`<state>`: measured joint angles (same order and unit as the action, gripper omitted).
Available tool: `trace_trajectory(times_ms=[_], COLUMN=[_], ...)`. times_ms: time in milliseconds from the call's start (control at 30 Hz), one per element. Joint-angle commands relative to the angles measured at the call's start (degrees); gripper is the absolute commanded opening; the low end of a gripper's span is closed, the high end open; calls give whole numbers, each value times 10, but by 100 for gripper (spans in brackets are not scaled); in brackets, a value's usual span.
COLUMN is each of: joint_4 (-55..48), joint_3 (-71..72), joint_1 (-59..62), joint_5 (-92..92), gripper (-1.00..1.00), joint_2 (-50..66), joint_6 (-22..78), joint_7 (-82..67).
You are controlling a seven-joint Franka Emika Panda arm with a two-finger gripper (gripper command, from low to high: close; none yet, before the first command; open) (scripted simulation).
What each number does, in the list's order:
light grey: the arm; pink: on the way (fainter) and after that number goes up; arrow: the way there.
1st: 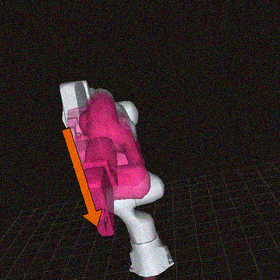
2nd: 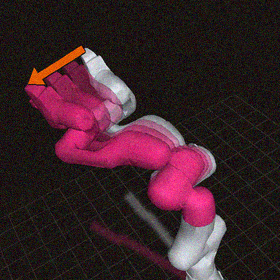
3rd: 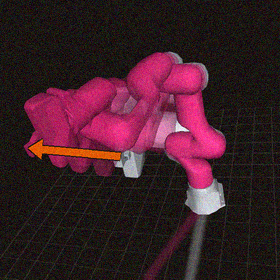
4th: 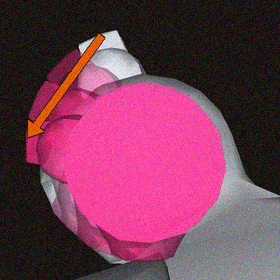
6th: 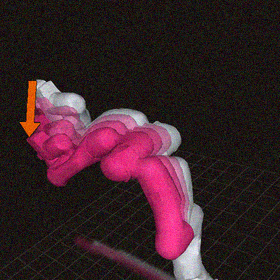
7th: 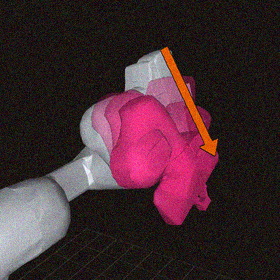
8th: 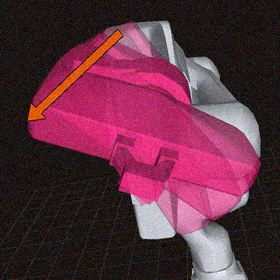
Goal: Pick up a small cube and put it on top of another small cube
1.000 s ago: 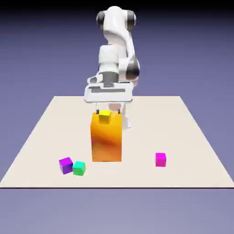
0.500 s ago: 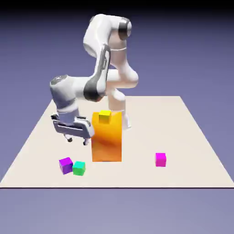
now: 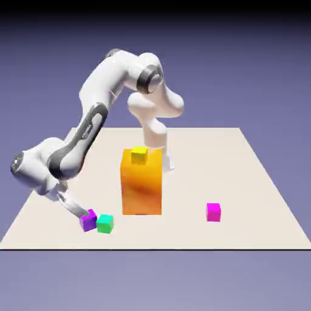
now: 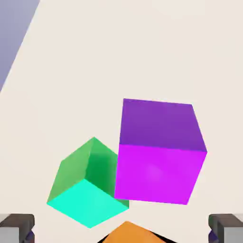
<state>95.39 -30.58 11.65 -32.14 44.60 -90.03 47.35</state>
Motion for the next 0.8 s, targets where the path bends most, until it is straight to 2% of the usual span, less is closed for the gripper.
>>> trace_trajectory(times_ms=[0,67,200,233,367,600,767], joint_4=[-18,-23,45,45,-17,7,91], joint_3=[-8,-11,6,6,-9,94,104], joint_1=[3,4,-16,-16,3,-12,-27], joint_5=[-9,-11,-36,-36,-13,117,101], gripper=[0,0,0,-100,-100,-100,-100], joint_2=[21,27,45,45,28,-68,-61], joint_6=[23,29,-48,-48,23,36,-53], joint_7=[1,2,-19,-19,0,14,0])
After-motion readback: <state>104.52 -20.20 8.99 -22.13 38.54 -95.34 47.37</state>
